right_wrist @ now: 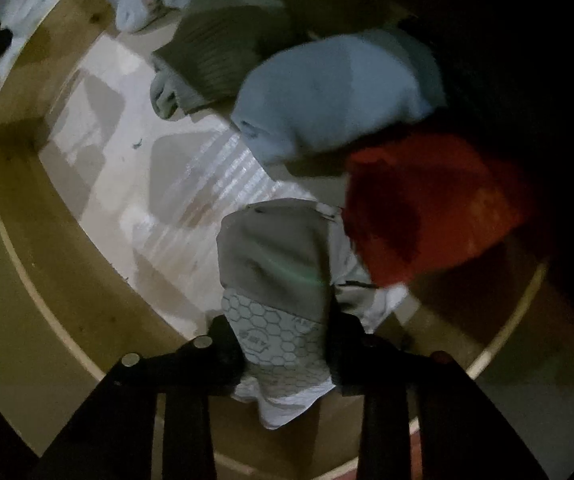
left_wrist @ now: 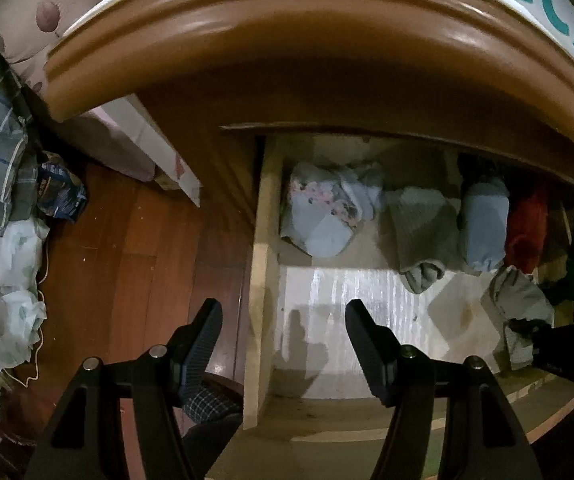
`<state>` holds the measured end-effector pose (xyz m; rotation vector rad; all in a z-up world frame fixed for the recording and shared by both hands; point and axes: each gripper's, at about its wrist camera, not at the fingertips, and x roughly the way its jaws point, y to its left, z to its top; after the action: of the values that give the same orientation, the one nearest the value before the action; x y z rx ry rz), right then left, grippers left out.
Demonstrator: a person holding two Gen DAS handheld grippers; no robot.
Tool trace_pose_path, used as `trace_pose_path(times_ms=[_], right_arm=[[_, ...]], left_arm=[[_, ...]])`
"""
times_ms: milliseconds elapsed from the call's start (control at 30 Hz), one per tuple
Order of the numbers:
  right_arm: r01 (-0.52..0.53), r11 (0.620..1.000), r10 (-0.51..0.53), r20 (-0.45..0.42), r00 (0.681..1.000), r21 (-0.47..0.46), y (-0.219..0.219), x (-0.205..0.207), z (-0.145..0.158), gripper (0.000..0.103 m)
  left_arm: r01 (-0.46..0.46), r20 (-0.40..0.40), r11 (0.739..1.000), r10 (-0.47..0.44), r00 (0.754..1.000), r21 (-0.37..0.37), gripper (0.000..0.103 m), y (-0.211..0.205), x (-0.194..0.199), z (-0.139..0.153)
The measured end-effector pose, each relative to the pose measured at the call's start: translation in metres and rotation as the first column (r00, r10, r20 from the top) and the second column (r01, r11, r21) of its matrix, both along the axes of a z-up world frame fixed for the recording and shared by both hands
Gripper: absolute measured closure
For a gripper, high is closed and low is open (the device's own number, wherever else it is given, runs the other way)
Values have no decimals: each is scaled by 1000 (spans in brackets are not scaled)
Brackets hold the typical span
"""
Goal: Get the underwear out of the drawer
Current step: 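Lift the hexagon-print underwear out of the drawer with the right gripper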
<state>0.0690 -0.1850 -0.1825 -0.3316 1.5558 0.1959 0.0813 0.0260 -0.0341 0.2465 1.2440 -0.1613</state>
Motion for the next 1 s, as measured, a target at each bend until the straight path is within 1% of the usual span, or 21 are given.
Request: trace_pose_path(times_ms=[67,167,300,400,433,467,500,567,633,667,700,733,800,833,933,1000], right_arm=[[41,999,-42,25,999,16,-4,-7,2,76],[121,991,-124,60,990,63,-11,-14,7,76],[239,965,-249,88,965,111,-12,-26,15,77],[365,915,-385,107,917,171,-27,-33,20,77],[436,874,-464,106,879,214,-36,-37,21,77],[470,851,-503,110,857,234,-41,-37,22,77],[508,822,-549,120,827,256,-47,-40,23,77],[546,795,-594,156,789,265,-56,-44,25,77],[576,772,-629,191,753,271,-61,-55,27,78],[583,766,-638,207,741,272,-49,-60,31,78],[591,758,-649,224,728,276,-51,-65,34,78],[590,758,-649,235,723,279,-50,-68,40,78],[584,757,-651,256,715,293,-52,-74,43,78],[583,754,-653,252,715,301,-52,-66,55,78],[588,740,-665,224,713,326,-59,-62,60,78],[594,725,-678,208,705,348,-65,-65,62,78]], left_arm=[[14,-3,1000,-14,1000,7,37,-4,-1,-2],[32,-13,999,-32,999,22,37,-11,-1,-6],[57,-36,998,-56,998,23,37,-18,-2,-13],[49,-71,999,-50,996,-15,37,-20,-1,-17],[47,-80,999,-49,996,-24,37,-21,0,-18],[48,-83,999,-50,995,-26,37,-23,0,-19],[54,-87,998,-55,995,-21,37,-26,0,-21],[65,-95,998,-66,993,-22,37,-32,-1,-23],[86,-99,995,-90,991,-40,37,-38,-3,-23],[91,-98,995,-94,991,-41,37,-39,-3,-24],[93,-98,995,-96,991,-37,37,-42,-3,-25],[92,-101,995,-96,990,-35,37,-44,-3,-26],[84,-115,994,-92,989,-68,37,-46,-2,-29],[75,-122,992,-87,989,-96,37,-45,-3,-28],[1,-174,978,-38,984,-210,37,-43,-2,-33],[-53,-205,967,0,979,-249,37,-40,-1,-37]])
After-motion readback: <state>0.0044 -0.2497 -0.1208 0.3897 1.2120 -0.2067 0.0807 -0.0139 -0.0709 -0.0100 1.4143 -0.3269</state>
